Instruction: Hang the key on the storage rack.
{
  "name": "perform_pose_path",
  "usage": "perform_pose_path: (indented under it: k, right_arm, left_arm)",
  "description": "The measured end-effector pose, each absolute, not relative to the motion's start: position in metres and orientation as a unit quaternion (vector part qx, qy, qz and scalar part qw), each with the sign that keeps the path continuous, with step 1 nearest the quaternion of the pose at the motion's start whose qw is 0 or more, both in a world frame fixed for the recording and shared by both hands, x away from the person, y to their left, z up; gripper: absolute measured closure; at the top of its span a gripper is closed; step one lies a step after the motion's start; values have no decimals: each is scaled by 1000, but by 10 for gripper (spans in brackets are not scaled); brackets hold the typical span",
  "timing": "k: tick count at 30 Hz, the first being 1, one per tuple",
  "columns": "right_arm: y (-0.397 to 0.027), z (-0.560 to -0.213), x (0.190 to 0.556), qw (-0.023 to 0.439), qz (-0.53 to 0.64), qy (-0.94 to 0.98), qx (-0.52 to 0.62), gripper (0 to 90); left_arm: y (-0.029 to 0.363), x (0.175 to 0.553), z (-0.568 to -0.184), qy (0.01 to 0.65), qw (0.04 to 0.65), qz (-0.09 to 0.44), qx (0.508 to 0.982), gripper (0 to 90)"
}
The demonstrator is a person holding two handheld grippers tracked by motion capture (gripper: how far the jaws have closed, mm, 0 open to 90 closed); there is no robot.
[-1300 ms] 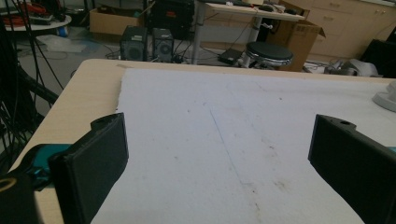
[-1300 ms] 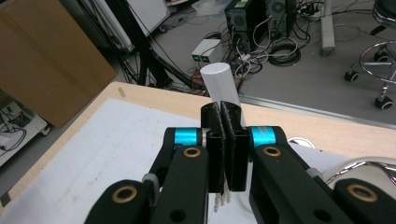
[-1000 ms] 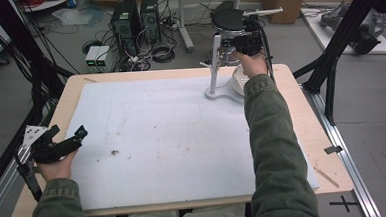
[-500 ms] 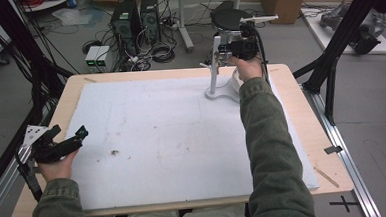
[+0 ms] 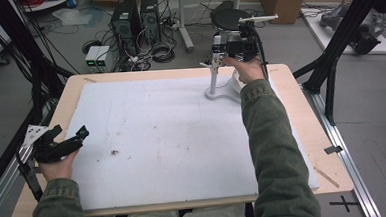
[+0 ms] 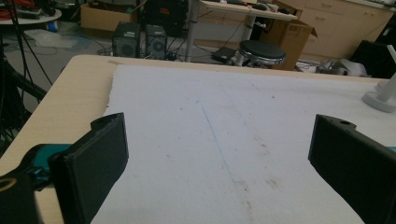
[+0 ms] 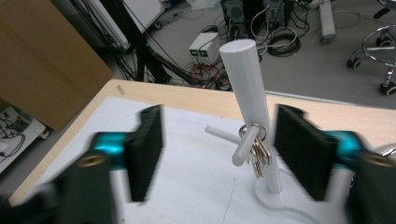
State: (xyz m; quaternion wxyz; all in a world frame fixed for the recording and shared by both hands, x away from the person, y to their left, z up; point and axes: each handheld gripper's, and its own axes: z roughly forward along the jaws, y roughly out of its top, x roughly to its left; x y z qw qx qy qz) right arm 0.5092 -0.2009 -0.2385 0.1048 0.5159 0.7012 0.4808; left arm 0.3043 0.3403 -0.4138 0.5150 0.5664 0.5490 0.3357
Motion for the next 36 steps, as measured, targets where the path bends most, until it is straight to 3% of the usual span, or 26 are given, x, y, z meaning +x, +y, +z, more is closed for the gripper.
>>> perform_pose_path:
  k: [3,8,10,36]
  right_arm:
    - [-203,-238,505,114,485,695,518,97]
    - [-202,-238,499,140,472,704,512,94]
    - [-204,-241,495,147,475,699,515,5]
    - [-206,-249,447,201,433,734,484,6]
  left_arm:
    - [340,304,-414,549,516,335,566,54]
    - [341,305,-414,549,516,335,566,54]
    - [343,305,-414,551,517,335,563,54]
    - [342,304,-414,552,519,329,564,54]
